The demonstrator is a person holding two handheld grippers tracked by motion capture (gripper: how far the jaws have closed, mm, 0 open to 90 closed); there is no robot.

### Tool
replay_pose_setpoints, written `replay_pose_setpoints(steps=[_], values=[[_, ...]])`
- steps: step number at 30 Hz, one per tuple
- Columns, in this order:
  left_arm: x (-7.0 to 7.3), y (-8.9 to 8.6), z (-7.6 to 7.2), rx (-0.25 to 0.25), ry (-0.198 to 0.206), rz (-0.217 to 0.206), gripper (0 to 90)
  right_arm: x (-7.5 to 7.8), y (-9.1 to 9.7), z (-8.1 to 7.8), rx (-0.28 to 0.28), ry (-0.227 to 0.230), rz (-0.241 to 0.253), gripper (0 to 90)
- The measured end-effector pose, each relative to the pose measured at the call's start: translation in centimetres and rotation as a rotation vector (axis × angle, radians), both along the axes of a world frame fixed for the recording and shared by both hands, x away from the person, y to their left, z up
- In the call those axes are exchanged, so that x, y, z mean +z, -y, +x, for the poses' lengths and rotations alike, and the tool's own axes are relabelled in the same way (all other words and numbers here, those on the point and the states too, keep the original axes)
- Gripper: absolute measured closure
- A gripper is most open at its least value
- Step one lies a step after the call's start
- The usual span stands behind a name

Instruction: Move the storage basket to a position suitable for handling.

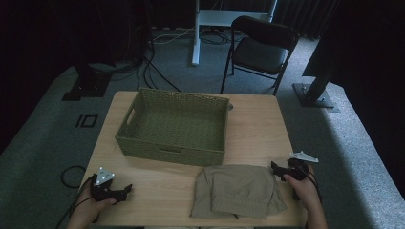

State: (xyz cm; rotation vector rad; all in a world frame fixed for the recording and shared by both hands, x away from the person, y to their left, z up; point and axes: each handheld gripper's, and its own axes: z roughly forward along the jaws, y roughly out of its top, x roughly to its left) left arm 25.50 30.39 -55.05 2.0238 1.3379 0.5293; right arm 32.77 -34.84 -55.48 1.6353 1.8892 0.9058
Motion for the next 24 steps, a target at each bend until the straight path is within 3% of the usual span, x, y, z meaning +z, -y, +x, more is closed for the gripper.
replay_pose_setpoints(steps=[2,5,11,15,17,18,24], values=[[0.0,-0.3,0.2,0.014,0.003,-0.017,10.2,0.3,0.1,0.0,-0.002,0.006,-0.001,13.7],[0.2,-0.5,0.4,0.014,-0.004,0.0,10.4,1.0,0.1,0.0,0.001,0.024,-0.002,13.7],[1.2,-0.8,1.0,0.0,0.026,-0.008,10.4,3.1,-0.7,0.0,0.002,0.072,0.044,13.7],[1.7,-1.0,1.4,-0.004,0.044,-0.014,15.7,4.1,-1.8,0.1,0.032,0.097,0.031,13.7],[1.9,-1.1,1.5,-0.003,0.047,-0.016,15.5,4.3,-2.2,0.1,0.042,0.105,0.029,13.7],[2.4,-1.3,1.7,0.003,0.075,-0.023,15.5,4.9,-3.0,0.2,0.064,0.117,0.032,13.7],[3.2,-1.7,2.2,0.015,0.092,-0.035,15.5,5.7,-4.5,0.3,0.097,0.125,0.042,13.6]])
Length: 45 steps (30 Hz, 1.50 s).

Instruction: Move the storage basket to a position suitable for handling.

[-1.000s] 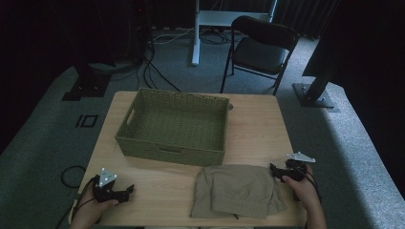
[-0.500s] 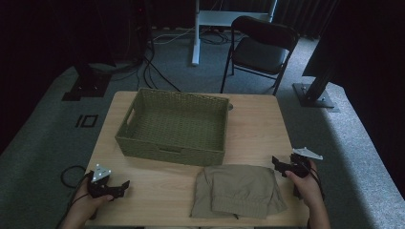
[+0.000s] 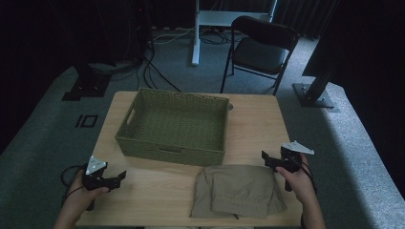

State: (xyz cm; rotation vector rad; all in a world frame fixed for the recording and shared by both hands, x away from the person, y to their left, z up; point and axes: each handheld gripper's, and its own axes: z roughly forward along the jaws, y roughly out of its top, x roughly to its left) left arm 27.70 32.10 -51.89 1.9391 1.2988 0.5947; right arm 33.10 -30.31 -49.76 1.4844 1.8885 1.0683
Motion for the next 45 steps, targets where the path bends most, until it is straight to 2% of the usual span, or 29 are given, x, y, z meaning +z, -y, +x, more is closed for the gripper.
replay_pose_setpoints(steps=[4,11,17,19,23,27,33,36,40,42,44,45], values=[[0.8,-0.2,0.4,0.002,0.006,0.013,15.6,0.7,-1.5,0.3,0.039,0.017,-0.007,13.6],[1.8,-0.3,0.9,0.002,0.037,-0.018,15.5,1.2,-3.1,0.5,0.078,0.021,-0.009,13.5],[2.8,-0.2,1.5,-0.027,0.059,-0.006,15.5,1.7,-4.4,0.6,0.107,0.028,-0.011,13.5],[3.4,-0.3,2.0,-0.021,0.071,-0.028,15.5,1.8,-4.8,0.8,0.123,0.035,-0.02,13.5],[4.4,-0.2,2.8,-0.032,0.085,-0.017,15.5,2.0,-5.7,0.9,0.145,0.036,-0.023,13.4],[5.6,0.0,3.8,-0.038,0.112,-0.045,15.5,2.4,-6.6,1.0,0.16,0.047,-0.016,13.4],[6.6,0.4,4.9,-0.061,0.128,-0.055,15.6,2.9,-8.1,1.2,0.197,0.058,-0.016,13.5],[7.6,0.6,5.7,-0.061,0.146,-0.06,15.6,3.2,-8.7,1.4,0.205,0.067,-0.007,13.5],[8.0,0.4,6.6,-0.044,0.14,-0.073,15.6,3.7,-9.5,1.6,0.219,0.077,-0.01,13.5],[8.0,0.4,7.3,-0.035,0.139,-0.058,15.6,3.9,-10.0,1.7,0.234,0.081,-0.019,13.6],[7.8,0.3,8.0,-0.024,0.123,-0.062,15.6,4.1,-10.5,1.7,0.249,0.082,-0.023,14.3],[7.7,0.2,8.7,-0.018,0.133,-0.07,15.6,4.1,-10.7,1.8,0.254,0.082,-0.029,14.3]])
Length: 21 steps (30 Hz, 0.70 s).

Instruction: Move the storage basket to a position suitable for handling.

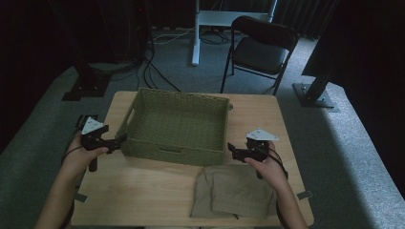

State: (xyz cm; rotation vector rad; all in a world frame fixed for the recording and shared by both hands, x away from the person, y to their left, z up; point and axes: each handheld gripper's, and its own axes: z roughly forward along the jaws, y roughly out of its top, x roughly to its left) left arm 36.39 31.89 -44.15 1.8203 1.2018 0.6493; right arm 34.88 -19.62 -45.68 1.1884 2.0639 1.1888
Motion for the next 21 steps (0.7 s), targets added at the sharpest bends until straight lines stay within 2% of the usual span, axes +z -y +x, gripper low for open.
replay_pose_setpoints(steps=[4,7,8,11,14,16,19,21], values=[[0.0,-0.2,1.4,0.023,-0.009,0.021,16.4,0.0,-0.9,0.3,0.003,0.003,-0.001,14.3],[0.0,-0.2,2.1,0.044,-0.018,0.005,16.9,0.1,-1.3,0.5,-0.002,0.008,0.006,14.8],[0.0,-0.1,2.6,0.04,-0.023,0.027,18.5,0.2,-1.7,0.7,-0.002,0.021,0.009,23.7],[-0.2,0.1,3.1,0.041,-0.029,0.037,20.9,0.2,-2.3,1.2,0.008,0.008,0.027,23.1],[-0.5,0.3,3.5,0.029,-0.043,0.043,22.7,0.1,-2.6,1.7,0.035,-0.005,0.031,27.0],[-0.8,0.4,3.6,0.029,-0.054,0.069,28.8,-0.1,-3.0,2.0,0.026,-0.008,-0.002,30.5],[-1.1,0.4,3.6,0.033,-0.057,0.072,34.7,-0.5,-3.3,2.1,0.015,-0.029,-0.018,35.5],[-1.4,0.3,3.7,0.049,-0.086,0.082,36.8,-0.6,-3.5,2.1,0.009,-0.034,-0.02,36.5]])
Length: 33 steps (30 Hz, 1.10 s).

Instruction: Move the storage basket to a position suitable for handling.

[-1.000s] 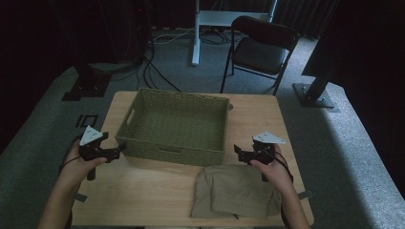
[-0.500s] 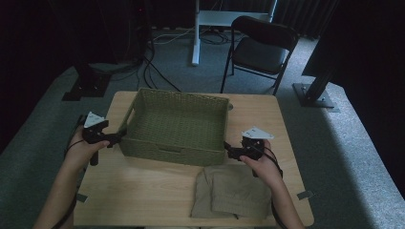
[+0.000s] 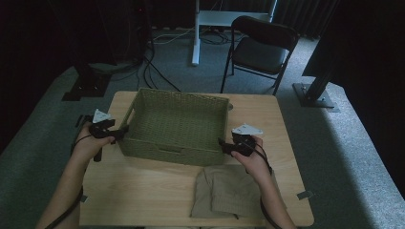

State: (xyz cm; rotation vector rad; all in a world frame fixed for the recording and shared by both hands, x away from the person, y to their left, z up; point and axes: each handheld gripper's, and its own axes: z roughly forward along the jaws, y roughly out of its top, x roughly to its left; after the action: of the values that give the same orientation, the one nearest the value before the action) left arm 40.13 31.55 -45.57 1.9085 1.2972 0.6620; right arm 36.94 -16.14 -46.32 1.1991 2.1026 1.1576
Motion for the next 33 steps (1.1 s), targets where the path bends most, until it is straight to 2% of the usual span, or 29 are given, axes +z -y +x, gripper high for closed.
replay_pose_setpoints(steps=[1,3,6,8,9,10,13,15,16,19,20,21,24,29,30,33], values=[[-0.2,0.0,0.0,0.003,-0.029,0.005,39.5,-0.1,-0.1,0.0,-0.006,-0.001,-0.004,37.0],[-0.5,0.0,0.0,0.011,-0.045,0.02,47.0,-0.2,-0.3,-0.1,-0.027,-0.004,0.003,41.0],[-0.7,0.1,0.0,0.007,-0.035,0.006,50.8,-0.1,-0.8,-0.4,-0.059,-0.023,0.015,48.8],[-0.8,0.2,0.0,0.011,-0.03,0.002,52.8,-0.1,-1.1,-0.5,-0.081,-0.026,0.0,49.7],[-0.8,0.3,0.0,0.017,-0.029,0.004,54.1,-0.1,-1.4,-0.6,-0.091,-0.024,-0.008,53.3],[-0.9,0.4,-0.1,0.022,-0.02,0.009,55.9,-0.1,-1.5,-0.6,-0.09,-0.024,-0.008,57.2],[-1.2,0.8,0.0,0.036,0.008,0.044,60.1,-0.3,-2.0,-0.8,-0.105,-0.017,-0.014,60.7],[-1.3,1.1,0.0,0.039,-0.002,0.016,68.6,-0.2,-2.1,-0.8,-0.122,-0.023,-0.002,61.9],[-1.5,1.2,-0.1,0.049,-0.001,-0.011,73.2,-0.2,-2.1,-0.8,-0.126,-0.024,-0.002,62.3],[-1.8,1.0,-0.3,0.088,0.013,-0.069,81.3,-0.2,-2.1,-0.8,-0.137,-0.026,0.008,63.0],[-2.0,0.9,-0.4,0.101,0.01,-0.101,81.8,-0.2,-2.1,-0.8,-0.138,-0.027,0.011,63.3],[-2.0,0.8,-0.5,0.104,0.012,-0.104,82.0,-0.3,-2.1,-0.8,-0.141,-0.03,0.024,63.8],[-1.9,0.9,-1.1,0.113,0.01,-0.093,82.3,-0.4,-2.1,-0.6,-0.144,-0.024,0.037,66.0],[-1.8,1.0,-2.1,0.129,0.007,-0.075,82.4,-0.2,-2.3,-0.3,-0.152,-0.026,0.025,68.8],[-1.8,1.1,-2.5,0.134,0.016,-0.064,82.4,-0.2,-2.4,-0.2,-0.156,-0.027,0.028,69.4],[-1.9,1.0,-3.0,0.143,0.018,-0.085,82.2,-0.2,-2.4,0.0,-0.166,-0.032,0.04,71.2]])
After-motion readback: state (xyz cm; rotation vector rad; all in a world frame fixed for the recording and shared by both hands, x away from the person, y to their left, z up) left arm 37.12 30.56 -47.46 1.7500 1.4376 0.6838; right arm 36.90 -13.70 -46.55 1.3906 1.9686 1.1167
